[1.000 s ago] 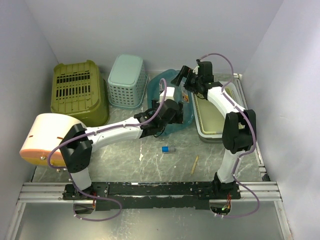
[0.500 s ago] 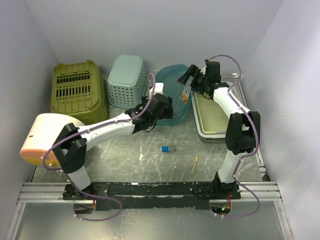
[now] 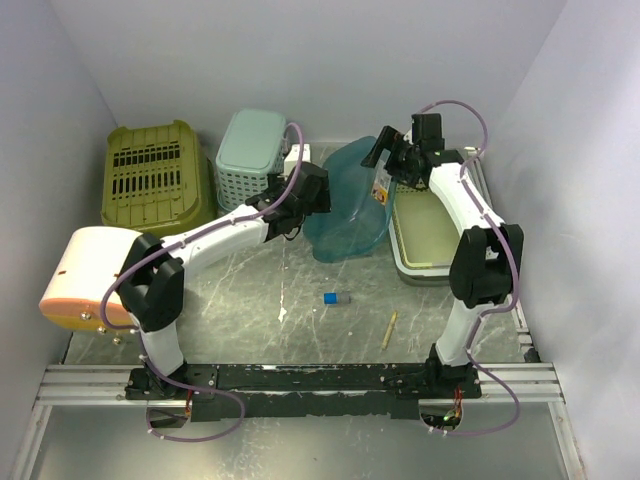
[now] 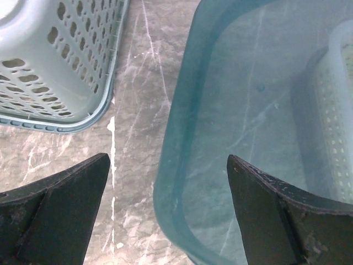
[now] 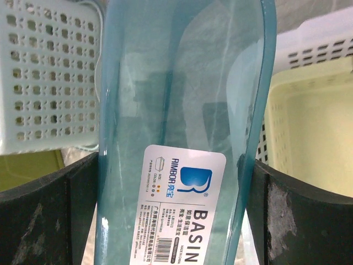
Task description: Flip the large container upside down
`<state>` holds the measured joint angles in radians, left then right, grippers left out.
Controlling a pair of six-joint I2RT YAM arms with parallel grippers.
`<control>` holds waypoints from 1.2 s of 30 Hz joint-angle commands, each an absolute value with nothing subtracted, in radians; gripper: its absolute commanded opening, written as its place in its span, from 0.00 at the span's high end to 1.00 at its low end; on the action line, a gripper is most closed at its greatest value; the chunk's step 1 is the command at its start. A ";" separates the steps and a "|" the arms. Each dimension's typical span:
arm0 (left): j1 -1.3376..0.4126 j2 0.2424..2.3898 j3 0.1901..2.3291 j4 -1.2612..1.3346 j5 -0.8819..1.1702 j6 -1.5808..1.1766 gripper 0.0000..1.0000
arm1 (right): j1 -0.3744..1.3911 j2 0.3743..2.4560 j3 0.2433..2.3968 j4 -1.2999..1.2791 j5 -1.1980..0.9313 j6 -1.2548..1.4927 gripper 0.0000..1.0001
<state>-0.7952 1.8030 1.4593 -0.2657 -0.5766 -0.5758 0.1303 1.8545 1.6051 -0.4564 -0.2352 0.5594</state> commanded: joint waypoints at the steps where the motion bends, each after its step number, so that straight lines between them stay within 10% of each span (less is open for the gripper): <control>1: -0.792 1.747 1.472 -0.239 -0.500 -0.525 0.02 | 0.160 1.942 1.728 -0.629 0.008 0.462 0.00; 22: -0.888 1.554 1.428 -0.299 -0.390 -0.458 0.02 | 0.276 2.206 2.011 -0.735 -0.049 0.249 0.00; 36: -0.939 1.557 1.491 -0.309 -0.214 -0.417 0.01 | 0.036 1.810 1.244 0.395 -0.859 0.829 0.00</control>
